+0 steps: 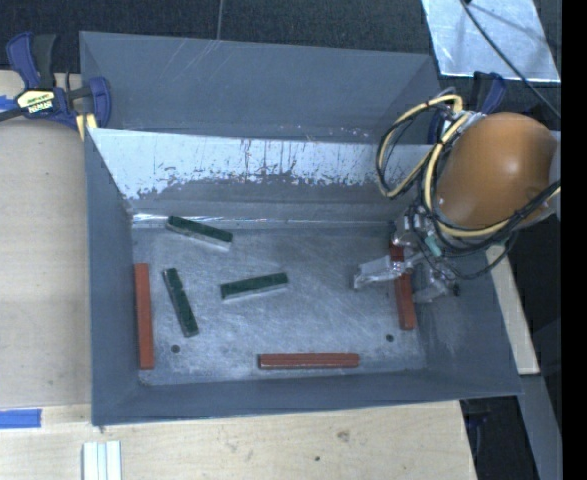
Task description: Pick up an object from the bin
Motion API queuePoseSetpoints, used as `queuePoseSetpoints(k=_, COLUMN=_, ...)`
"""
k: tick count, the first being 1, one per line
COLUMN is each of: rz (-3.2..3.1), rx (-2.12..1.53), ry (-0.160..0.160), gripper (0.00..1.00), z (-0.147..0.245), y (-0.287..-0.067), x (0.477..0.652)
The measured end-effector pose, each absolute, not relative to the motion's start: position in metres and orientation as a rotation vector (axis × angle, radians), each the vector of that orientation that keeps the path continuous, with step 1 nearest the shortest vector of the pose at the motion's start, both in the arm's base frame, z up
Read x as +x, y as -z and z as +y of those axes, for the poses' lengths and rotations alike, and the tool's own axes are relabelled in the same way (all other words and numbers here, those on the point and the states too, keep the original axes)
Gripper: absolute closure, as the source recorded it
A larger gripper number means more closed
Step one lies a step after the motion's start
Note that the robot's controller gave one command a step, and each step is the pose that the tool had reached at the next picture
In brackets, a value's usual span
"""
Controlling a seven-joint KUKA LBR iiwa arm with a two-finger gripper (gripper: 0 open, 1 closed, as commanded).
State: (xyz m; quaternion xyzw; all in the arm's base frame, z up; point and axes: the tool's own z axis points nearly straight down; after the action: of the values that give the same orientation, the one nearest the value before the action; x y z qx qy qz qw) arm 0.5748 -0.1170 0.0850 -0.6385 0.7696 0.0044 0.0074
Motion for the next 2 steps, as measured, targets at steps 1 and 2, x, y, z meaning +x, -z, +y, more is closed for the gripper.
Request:
queuePoseSetpoints(k=1, rz=2.362, rx=-2.062, ry=-0.007, gripper=0.0, z=-0.1079, y=-0.071, x=0.5867)
queuePoseSetpoints(k=2, rz=2.368, rx=-2.063, ry=-0.003, gripper=1.0, z=-0.112, y=-0.0699, x=0.5853)
